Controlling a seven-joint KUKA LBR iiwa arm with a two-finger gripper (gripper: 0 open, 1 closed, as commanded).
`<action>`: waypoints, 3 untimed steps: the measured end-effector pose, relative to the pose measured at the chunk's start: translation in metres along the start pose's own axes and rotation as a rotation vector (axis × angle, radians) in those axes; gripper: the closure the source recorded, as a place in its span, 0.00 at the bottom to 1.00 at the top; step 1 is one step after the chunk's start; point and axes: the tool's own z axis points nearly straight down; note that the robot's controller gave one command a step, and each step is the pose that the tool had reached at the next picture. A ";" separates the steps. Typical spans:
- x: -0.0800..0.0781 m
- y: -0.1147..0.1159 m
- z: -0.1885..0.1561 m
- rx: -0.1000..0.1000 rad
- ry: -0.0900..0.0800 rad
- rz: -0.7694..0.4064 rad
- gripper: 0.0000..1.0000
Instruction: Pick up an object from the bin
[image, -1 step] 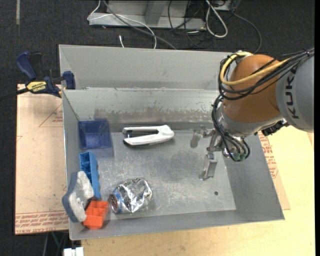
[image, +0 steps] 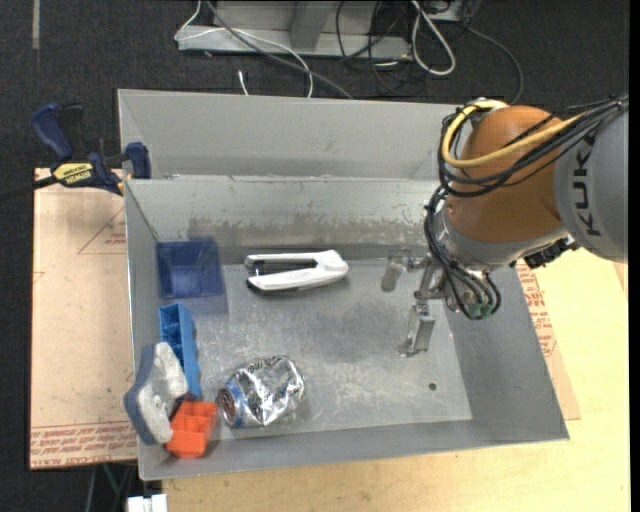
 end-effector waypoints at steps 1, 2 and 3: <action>-0.104 0.043 0.133 0.000 -0.013 -0.093 0.00; -0.087 0.070 0.056 -0.001 -0.014 0.037 0.00; -0.088 0.099 0.105 -0.001 -0.013 -0.123 0.00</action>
Offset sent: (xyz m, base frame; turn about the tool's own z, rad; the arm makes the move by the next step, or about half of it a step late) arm 0.0856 0.0690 -0.0568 0.0391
